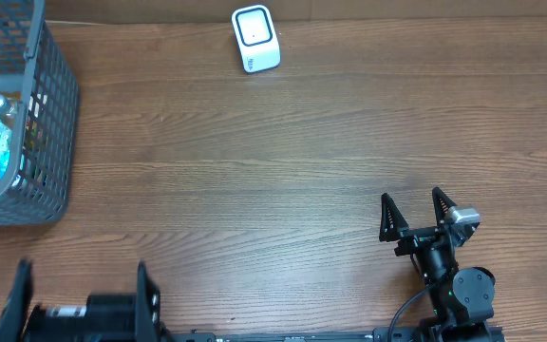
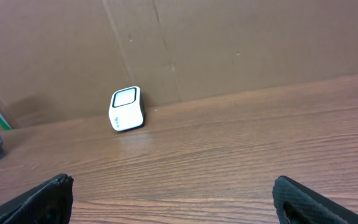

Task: Scan the item barcode
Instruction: 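Move the left gripper up and over into the grey basket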

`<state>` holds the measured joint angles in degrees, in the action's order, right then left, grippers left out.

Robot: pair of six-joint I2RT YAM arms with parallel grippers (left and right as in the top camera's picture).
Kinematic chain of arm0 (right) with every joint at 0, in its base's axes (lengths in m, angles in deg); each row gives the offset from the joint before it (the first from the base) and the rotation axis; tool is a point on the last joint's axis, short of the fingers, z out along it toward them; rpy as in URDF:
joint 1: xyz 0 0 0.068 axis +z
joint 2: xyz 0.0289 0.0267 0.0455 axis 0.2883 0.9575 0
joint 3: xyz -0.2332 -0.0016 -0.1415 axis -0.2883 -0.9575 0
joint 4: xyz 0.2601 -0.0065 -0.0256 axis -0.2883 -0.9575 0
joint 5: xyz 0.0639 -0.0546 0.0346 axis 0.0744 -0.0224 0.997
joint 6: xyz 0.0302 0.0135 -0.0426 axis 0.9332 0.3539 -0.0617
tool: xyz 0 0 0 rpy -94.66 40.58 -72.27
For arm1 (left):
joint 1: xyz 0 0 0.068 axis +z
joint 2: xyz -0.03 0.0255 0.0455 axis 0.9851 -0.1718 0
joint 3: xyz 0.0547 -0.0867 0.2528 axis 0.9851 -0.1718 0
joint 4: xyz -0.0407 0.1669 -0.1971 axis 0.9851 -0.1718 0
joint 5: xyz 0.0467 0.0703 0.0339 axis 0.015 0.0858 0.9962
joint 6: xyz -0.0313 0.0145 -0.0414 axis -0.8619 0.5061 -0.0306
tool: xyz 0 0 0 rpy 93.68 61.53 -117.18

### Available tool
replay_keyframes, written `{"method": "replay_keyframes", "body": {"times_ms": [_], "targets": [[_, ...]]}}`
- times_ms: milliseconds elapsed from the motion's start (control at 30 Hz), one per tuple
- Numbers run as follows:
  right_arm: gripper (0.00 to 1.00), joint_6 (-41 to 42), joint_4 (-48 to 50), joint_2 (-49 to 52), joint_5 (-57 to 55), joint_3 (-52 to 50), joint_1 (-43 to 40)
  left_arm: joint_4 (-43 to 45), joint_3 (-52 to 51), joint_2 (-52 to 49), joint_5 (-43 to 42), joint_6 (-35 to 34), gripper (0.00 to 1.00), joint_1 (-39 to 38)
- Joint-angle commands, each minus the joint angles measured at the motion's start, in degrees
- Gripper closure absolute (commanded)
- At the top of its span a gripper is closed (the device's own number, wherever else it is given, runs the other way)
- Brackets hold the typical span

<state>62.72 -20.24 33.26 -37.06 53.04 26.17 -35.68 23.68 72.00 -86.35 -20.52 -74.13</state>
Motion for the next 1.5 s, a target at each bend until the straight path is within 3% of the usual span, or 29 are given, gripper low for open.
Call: {"method": "replay_keyframes", "body": {"times_ms": [0,167,367,533,700,1067,1467], "targets": [[0.00,0.0,0.3,-0.7,-0.7,-0.6,-0.1,-2.0,6.1,-3.6,-0.6,1.8,0.00,-0.7],[0.00,0.0,0.3,-0.7,-0.7,-0.6,-0.1,-9.4,19.4,-14.9,3.2,3.2,0.00,-0.7],[0.00,0.0,0.3,-0.7,-0.7,-0.6,-0.1,-38.8,49.2,-35.1,2.6,3.6,0.00,-0.7],[0.00,0.0,0.3,-0.7,-0.7,-0.6,-0.1,-62.9,78.0,-54.8,-1.1,8.4,0.00,-0.7],[0.00,0.0,0.3,-0.7,-0.7,-0.6,-0.1,-73.4,95.9,-69.0,-1.1,8.3,0.00,-0.7],[0.00,0.0,0.3,-0.7,-0.7,-0.6,-0.1,-75.3,98.9,-82.4,2.1,8.4,0.00,-0.7],[0.00,0.0,0.3,-0.7,-0.7,-0.6,-0.1,-81.3,98.8,-85.4,23.7,9.0,0.00,-0.6]]}}
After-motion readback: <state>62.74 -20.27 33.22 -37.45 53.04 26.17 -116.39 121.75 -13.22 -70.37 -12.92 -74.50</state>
